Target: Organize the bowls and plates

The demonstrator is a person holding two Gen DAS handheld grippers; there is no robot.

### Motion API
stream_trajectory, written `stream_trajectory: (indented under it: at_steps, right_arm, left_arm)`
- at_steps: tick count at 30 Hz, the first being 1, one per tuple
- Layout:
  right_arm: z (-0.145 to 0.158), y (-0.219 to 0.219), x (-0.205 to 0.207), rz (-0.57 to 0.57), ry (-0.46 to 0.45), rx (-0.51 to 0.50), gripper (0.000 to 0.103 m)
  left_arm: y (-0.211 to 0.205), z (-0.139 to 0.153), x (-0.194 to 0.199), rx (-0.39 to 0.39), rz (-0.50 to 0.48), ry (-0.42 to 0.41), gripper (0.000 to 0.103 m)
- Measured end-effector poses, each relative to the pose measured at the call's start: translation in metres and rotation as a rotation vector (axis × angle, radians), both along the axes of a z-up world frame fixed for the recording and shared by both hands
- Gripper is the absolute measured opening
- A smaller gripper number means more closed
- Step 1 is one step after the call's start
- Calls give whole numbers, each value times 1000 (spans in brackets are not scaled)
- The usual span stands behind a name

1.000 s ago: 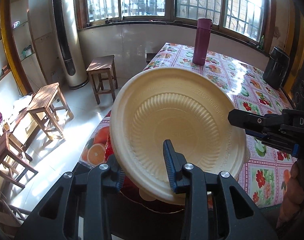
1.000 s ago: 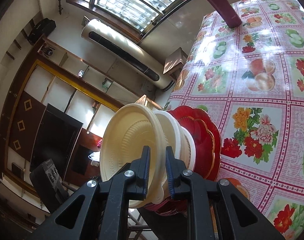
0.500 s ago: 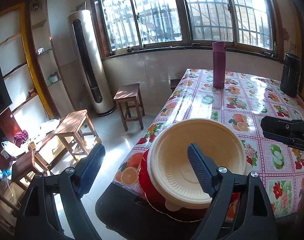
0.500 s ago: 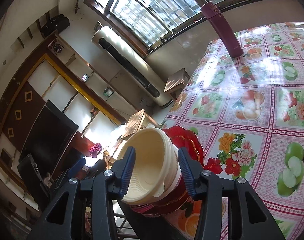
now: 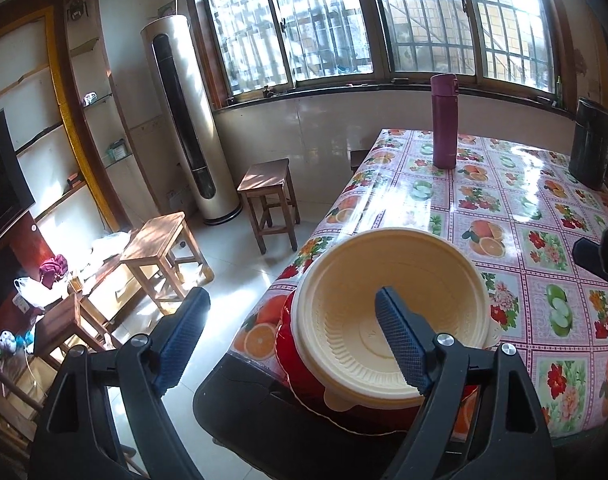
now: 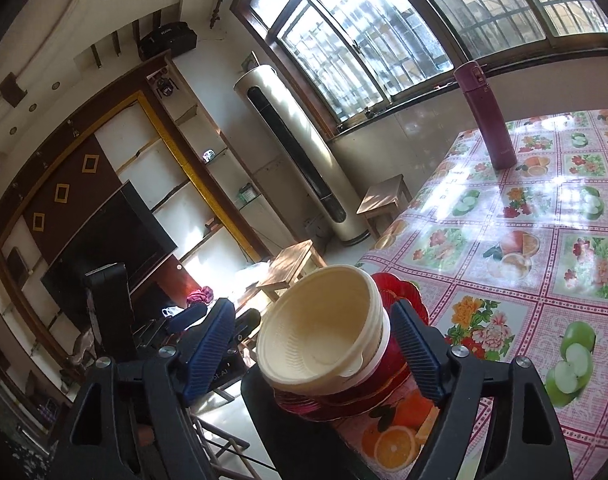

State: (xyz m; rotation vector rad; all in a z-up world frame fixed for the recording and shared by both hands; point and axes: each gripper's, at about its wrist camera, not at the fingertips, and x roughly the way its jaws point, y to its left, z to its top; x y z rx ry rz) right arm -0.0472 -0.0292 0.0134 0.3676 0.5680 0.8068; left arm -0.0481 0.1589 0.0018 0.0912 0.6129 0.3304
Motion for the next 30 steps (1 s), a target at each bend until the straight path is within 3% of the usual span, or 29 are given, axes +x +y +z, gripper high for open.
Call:
stream_trajectory:
  at_steps: [2,8,18,30]
  right_arm:
    - [3,-1,-7,-12,-38,1,103]
    - [1,3,-13,-43,-80,-73,103]
    - [2,-3,-17,-66,-112,-56,103]
    - [8,0,-19,-57,-131,-66,103]
  left_arm:
    - [1,-1,0,-13,7,3,85]
    - [0,-3,-1,-25,23,2,85]
    - [-5,-3,-4,-3,42,-18,85]
    - [-3,-2,-7,-35,44,-27,85]
